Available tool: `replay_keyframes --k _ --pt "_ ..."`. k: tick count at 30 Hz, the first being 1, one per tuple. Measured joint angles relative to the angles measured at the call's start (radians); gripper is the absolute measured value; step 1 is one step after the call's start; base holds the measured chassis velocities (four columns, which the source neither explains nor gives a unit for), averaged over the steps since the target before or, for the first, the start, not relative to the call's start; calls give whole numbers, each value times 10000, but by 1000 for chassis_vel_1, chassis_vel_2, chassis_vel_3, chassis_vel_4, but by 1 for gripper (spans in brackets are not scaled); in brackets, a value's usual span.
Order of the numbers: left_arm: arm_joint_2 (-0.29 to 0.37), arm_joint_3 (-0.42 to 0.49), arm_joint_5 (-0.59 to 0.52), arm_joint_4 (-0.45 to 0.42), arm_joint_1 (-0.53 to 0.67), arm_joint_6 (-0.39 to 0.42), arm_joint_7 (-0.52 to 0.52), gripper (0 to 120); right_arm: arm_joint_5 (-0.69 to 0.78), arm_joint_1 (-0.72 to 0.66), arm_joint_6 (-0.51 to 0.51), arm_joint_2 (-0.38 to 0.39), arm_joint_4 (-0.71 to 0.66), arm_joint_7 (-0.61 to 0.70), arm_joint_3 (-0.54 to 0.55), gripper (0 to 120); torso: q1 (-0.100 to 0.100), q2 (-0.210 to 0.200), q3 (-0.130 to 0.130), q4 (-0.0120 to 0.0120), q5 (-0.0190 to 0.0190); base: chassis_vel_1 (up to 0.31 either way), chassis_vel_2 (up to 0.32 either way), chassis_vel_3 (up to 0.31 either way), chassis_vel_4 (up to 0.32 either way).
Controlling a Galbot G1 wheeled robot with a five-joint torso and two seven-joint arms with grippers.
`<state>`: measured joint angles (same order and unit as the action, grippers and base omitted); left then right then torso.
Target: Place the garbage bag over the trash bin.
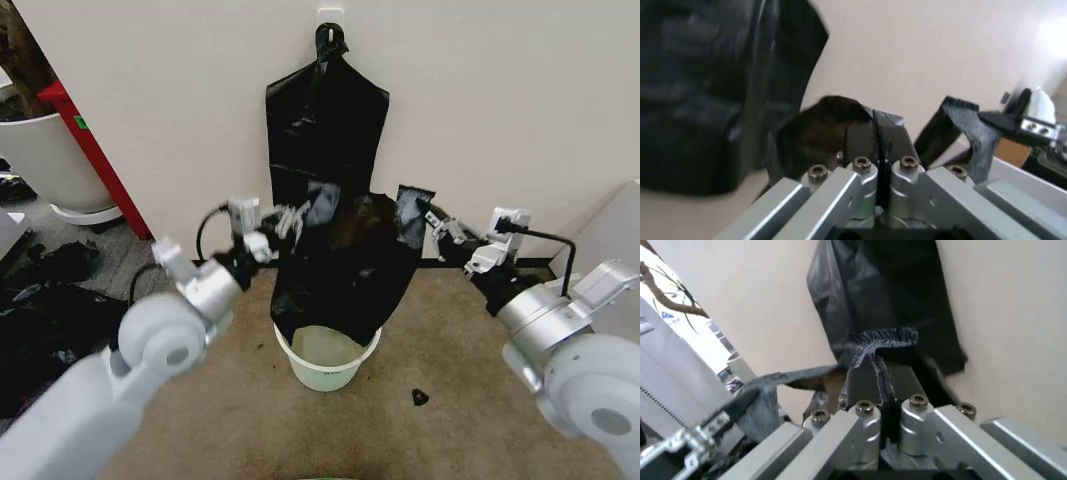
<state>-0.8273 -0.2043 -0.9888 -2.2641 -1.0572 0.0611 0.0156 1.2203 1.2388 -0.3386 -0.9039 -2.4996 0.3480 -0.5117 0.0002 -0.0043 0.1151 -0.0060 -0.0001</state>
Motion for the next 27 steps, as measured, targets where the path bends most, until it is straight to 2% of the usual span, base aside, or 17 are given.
replay_keyframes --k 4,8,12,15,18,22,23,27 --pt "-328 -671 494 -156 -1291 -180 -23 0 11 516 -87 -341 1 -27 242 0 0 0 -1 1 -1 0 0 0 0" --pt "-825 -1432 1074 -105 -2451 -457 -40 0 -308 583 -16 -665 0 -36 1061 0 0 0 -1 0 1 0 0 0 0" --pt "-1110 -1844 1341 -102 -3021 -561 -58 0 -432 382 25 -797 0 -41 1536 0 0 0 -1 2 1 0 0 0 0" --pt "-1570 -2098 1709 -206 -3689 -717 -96 0 -419 310 28 -846 -1 -25 1808 0 0 0 0 0 0 0 0 0 0" --pt "-1799 -2141 1743 -558 -4095 -729 -50 0 -90 211 29 -695 -2 131 1605 0 0 0 -1 0 2 0 0 0 0" --pt "-2043 -2187 1695 -1587 -4761 -580 330 0 1429 -286 145 158 -4 841 887 0 0 0 0 0 3 0 0 0 0" --pt "-2043 -2187 1695 -1587 -4761 -580 330 0 1429 -286 145 158 -4 841 887 0 0 0 0 0 3 0 0 0 0" --pt "-2066 -2945 1483 -2373 -5373 -342 669 0 1755 -392 265 538 -6 831 418 0 0 0 -1 1 5 0 0 0 0"
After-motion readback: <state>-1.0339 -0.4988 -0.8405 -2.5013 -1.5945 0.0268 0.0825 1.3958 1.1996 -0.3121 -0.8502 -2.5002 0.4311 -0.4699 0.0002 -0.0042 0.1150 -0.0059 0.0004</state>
